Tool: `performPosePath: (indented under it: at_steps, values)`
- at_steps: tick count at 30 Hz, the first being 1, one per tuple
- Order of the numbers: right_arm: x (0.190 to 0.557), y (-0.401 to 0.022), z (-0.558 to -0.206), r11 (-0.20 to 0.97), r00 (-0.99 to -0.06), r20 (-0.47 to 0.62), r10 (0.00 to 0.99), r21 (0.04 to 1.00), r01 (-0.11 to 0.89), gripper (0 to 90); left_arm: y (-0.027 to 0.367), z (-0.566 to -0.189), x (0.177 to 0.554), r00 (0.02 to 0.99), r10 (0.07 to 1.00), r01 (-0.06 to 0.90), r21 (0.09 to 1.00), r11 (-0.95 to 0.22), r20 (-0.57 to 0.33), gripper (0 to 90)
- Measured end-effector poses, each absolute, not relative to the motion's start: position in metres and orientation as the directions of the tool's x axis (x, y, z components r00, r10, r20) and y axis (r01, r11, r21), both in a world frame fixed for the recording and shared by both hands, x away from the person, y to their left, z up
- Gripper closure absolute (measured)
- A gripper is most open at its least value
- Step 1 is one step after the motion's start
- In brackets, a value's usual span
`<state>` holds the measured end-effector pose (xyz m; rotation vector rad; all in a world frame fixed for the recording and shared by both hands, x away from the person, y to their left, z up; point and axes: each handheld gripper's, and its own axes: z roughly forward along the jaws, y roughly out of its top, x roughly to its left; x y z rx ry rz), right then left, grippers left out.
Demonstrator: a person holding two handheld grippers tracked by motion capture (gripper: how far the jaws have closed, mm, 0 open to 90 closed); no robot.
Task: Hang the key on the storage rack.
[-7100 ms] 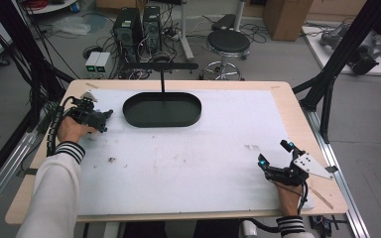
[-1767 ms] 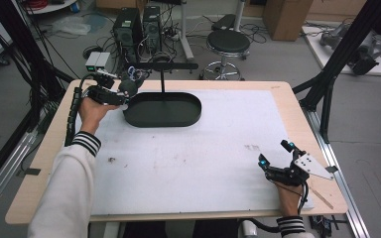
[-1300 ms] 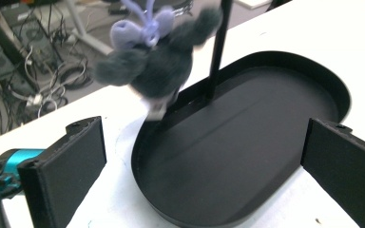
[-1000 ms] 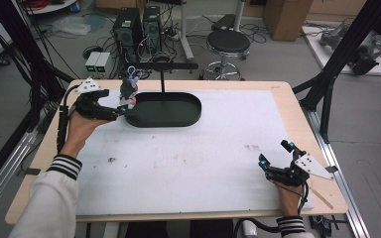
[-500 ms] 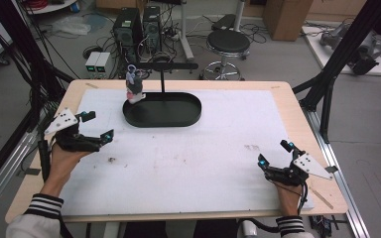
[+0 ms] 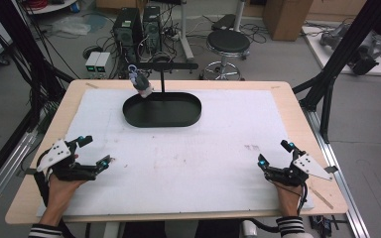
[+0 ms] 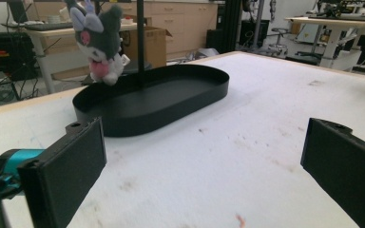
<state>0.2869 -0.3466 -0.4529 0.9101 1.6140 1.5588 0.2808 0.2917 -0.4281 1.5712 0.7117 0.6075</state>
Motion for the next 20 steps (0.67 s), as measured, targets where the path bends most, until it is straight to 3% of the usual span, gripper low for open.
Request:
performPosePath:
  at_steps: [8, 12, 20]
  values:
    - [0.286, -0.346, -0.453, 0.030, -0.501, -0.016, 0.865, 0.999, 0.020, 0.6, 0.295, -0.451, 0.265, 0.653, 0.757, 0.061, 0.997, -0.040, -0.009, 1.7]
    - [0.287, -0.346, -0.453, 0.030, -0.501, -0.016, 0.865, 0.999, 0.019, 0.7, 0.295, -0.453, 0.258, 0.627, 0.779, -0.007, 1.000, -0.021, 0.021, 1.7]
    - [0.287, -0.347, -0.453, 0.032, -0.497, -0.019, 0.867, 0.999, 0.017, 0.6, 0.297, -0.453, 0.258, 0.618, 0.786, -0.005, 1.000, -0.003, 0.005, 1.7]
